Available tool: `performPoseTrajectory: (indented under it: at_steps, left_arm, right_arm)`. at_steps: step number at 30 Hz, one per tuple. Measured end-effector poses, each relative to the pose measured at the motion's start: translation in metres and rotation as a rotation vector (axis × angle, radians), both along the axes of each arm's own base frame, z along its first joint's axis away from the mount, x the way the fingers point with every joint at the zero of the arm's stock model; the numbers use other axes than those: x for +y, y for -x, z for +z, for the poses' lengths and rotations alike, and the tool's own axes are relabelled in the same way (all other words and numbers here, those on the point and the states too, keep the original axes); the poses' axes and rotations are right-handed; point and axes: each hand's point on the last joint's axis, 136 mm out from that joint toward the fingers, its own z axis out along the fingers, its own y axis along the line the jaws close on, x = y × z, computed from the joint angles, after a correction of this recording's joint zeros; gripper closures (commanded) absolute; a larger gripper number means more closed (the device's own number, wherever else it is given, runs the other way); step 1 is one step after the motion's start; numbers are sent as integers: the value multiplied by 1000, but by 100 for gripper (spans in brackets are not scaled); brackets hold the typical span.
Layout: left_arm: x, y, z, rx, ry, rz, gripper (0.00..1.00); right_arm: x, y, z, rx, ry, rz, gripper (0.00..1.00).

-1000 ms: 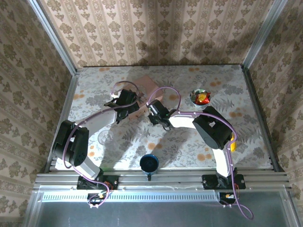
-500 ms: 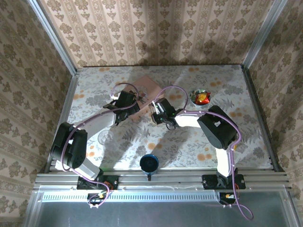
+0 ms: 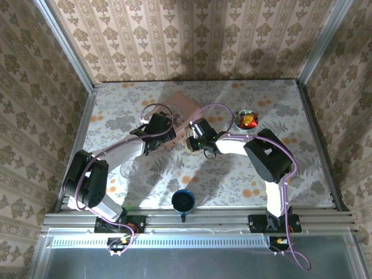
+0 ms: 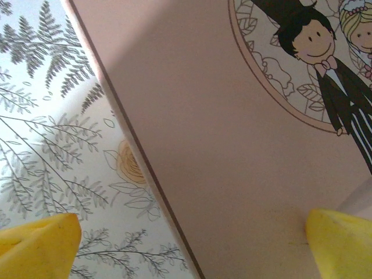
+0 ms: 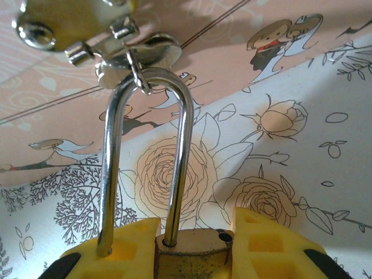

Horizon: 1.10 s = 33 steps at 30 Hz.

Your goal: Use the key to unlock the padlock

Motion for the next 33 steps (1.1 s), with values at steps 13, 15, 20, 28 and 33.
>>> performPoseTrajectory:
  at_steps: [13, 15, 20, 28, 33]
  left_arm:
    - [-24, 7, -4, -14, 96, -6, 11]
    - [-25, 7, -5, -15, 107, -4, 12]
    - [-33, 9, -6, -20, 140, -10, 13]
    - [-36, 10, -7, -19, 168, -10, 14]
    - [-38, 10, -7, -20, 181, -10, 15]
  right_arm:
    - [-9, 3, 2, 96, -92, -139, 97]
    - [-12, 1, 2, 109, -119, -169, 97]
    - [-13, -1, 3, 145, -184, -228, 98]
    - [-13, -3, 5, 180, -253, -270, 98]
    - [-12, -3, 6, 187, -262, -272, 98]
